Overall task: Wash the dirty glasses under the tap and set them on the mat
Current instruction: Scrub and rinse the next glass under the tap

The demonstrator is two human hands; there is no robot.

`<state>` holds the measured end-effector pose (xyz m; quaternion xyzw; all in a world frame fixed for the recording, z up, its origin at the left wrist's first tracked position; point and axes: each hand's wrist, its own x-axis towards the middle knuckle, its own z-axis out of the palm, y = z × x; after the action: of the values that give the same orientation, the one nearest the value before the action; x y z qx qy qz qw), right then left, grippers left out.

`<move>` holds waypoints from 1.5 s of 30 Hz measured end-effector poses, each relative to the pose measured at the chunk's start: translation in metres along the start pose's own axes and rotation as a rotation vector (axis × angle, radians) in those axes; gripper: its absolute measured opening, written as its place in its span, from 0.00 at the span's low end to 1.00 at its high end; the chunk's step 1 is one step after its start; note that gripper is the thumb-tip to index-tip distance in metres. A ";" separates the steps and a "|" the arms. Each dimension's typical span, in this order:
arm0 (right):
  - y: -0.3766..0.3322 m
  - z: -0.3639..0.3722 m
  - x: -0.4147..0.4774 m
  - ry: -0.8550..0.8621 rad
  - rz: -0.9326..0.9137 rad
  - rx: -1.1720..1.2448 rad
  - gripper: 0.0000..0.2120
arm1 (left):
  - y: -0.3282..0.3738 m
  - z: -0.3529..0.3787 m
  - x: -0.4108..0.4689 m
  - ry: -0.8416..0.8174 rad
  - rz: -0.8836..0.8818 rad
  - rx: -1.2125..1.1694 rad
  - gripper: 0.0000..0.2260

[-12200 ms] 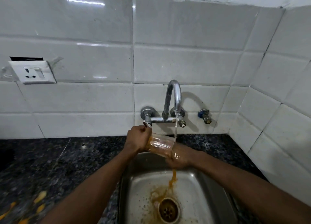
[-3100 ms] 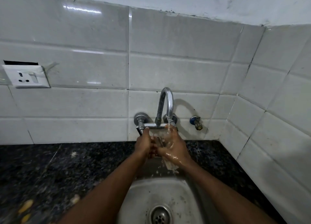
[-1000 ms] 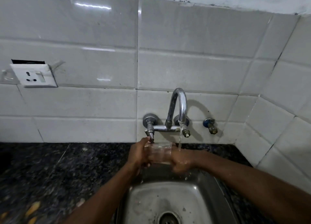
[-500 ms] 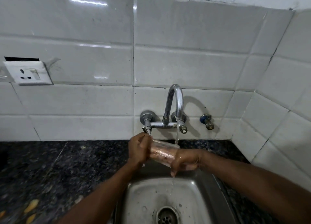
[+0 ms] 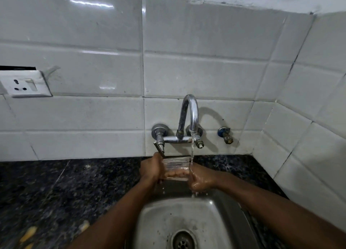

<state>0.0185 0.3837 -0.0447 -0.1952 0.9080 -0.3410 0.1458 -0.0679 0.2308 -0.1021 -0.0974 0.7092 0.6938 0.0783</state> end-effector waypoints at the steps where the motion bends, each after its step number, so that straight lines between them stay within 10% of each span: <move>1: -0.003 0.000 0.001 0.006 0.062 0.089 0.28 | -0.002 0.000 -0.007 0.005 0.011 -0.014 0.16; 6: -0.023 0.004 0.010 0.292 0.254 1.087 0.16 | -0.023 -0.008 -0.024 0.159 0.612 -0.162 0.14; 9: -0.019 0.011 0.017 0.418 0.385 1.026 0.22 | -0.030 -0.011 -0.016 0.046 0.676 -0.100 0.15; 13: -0.020 0.018 0.021 0.621 0.373 0.801 0.13 | -0.017 -0.009 -0.011 -0.128 0.380 -0.092 0.15; 17: -0.020 0.012 0.016 0.611 0.248 0.467 0.17 | 0.008 -0.013 -0.021 -0.488 -0.331 -0.177 0.26; 20: -0.019 0.017 0.012 0.570 0.252 0.437 0.14 | 0.007 -0.010 -0.018 -0.444 -0.492 -0.200 0.27; 22: -0.024 0.022 0.012 0.598 0.328 0.592 0.16 | -0.006 -0.005 -0.025 -0.149 -0.205 -0.029 0.20; 24: -0.032 0.020 0.012 0.663 0.480 0.874 0.21 | -0.020 -0.002 -0.034 0.159 0.457 0.088 0.17; 27: -0.033 0.015 0.010 0.682 0.556 0.958 0.22 | -0.028 -0.004 -0.040 0.135 0.879 0.050 0.15; 30: -0.035 0.024 0.014 0.759 0.519 0.877 0.18 | -0.027 -0.001 -0.034 0.129 0.566 0.092 0.15; 34: -0.011 0.031 0.012 0.804 0.261 0.113 0.19 | 0.004 -0.004 -0.033 -0.338 -0.432 -0.001 0.15; 36: -0.012 0.033 0.008 0.788 0.176 0.048 0.18 | 0.010 -0.007 -0.034 -0.353 -0.457 -0.024 0.15; 38: -0.019 0.032 0.009 0.834 0.208 0.246 0.17 | 0.008 -0.003 -0.035 -0.205 -0.299 0.014 0.15; 42: -0.034 0.017 0.015 0.781 0.619 1.000 0.20 | -0.021 -0.005 -0.033 0.136 0.888 0.194 0.13; 45: -0.038 0.017 0.017 0.777 0.602 0.942 0.18 | -0.018 -0.007 -0.034 0.098 0.976 0.189 0.14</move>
<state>0.0204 0.3403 -0.0342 0.2868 0.6638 -0.6900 -0.0331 -0.0300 0.2245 -0.1110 0.2209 0.7348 0.5767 -0.2805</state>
